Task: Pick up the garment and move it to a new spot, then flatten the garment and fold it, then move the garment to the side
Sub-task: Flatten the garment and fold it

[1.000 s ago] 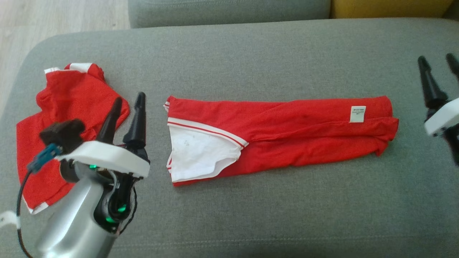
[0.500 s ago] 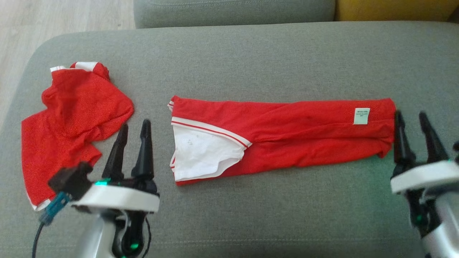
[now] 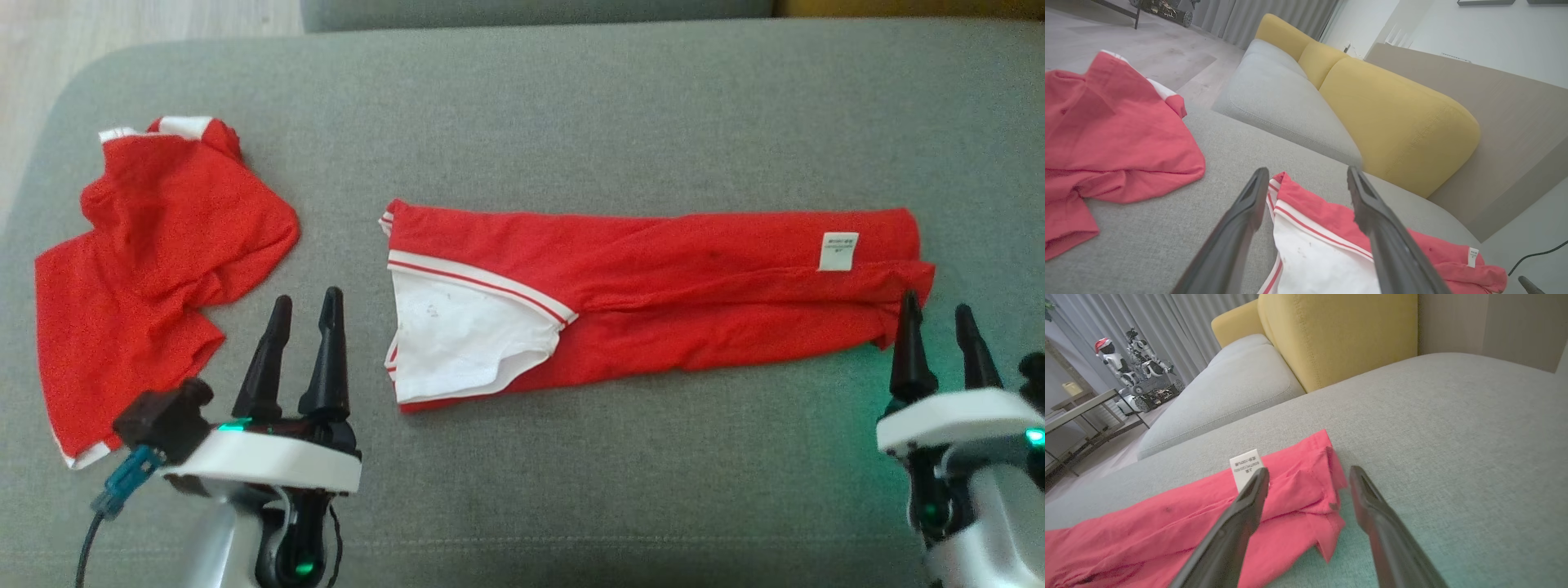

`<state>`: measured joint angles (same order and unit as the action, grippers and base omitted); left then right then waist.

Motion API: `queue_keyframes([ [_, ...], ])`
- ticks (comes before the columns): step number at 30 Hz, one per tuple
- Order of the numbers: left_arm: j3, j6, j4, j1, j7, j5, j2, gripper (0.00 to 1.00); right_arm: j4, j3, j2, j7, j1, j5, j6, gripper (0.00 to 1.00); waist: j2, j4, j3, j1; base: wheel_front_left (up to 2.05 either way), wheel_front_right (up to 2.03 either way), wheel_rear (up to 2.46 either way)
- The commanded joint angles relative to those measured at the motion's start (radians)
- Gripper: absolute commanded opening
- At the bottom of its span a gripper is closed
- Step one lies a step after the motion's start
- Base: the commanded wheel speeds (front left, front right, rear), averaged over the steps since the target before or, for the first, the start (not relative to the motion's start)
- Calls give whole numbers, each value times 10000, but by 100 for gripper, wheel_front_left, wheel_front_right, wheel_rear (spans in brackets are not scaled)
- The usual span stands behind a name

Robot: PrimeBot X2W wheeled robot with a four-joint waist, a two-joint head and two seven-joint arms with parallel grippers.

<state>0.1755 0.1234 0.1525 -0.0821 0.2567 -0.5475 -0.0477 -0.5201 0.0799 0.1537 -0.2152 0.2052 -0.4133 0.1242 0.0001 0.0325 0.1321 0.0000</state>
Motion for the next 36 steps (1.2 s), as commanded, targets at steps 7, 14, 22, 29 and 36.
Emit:
queue_keyframes([
  [7,-29,54,-161,-517,51,-88,-27,100,-751,352,-187,983,1517,-785,65,100,-1,14,540,0,0,0,0],
  [14,115,63,-146,-751,51,-163,-27,100,-1761,1083,-133,1486,2133,-803,65,100,-1,128,681,0,0,0,0],
  [22,116,69,-116,-924,51,-212,-26,100,-2589,1042,-209,2359,2695,-1058,65,100,-1,263,844,0,0,0,0],
  [29,23,71,-104,-1042,51,-239,-26,100,-2722,294,-166,3274,2687,-1471,65,0,-1,374,795,0,0,0,0],
  [36,-64,71,-72,-970,51,-293,-26,100,-2770,104,511,2863,2645,-1102,65,0,-1,400,568,0,0,0,0],
])
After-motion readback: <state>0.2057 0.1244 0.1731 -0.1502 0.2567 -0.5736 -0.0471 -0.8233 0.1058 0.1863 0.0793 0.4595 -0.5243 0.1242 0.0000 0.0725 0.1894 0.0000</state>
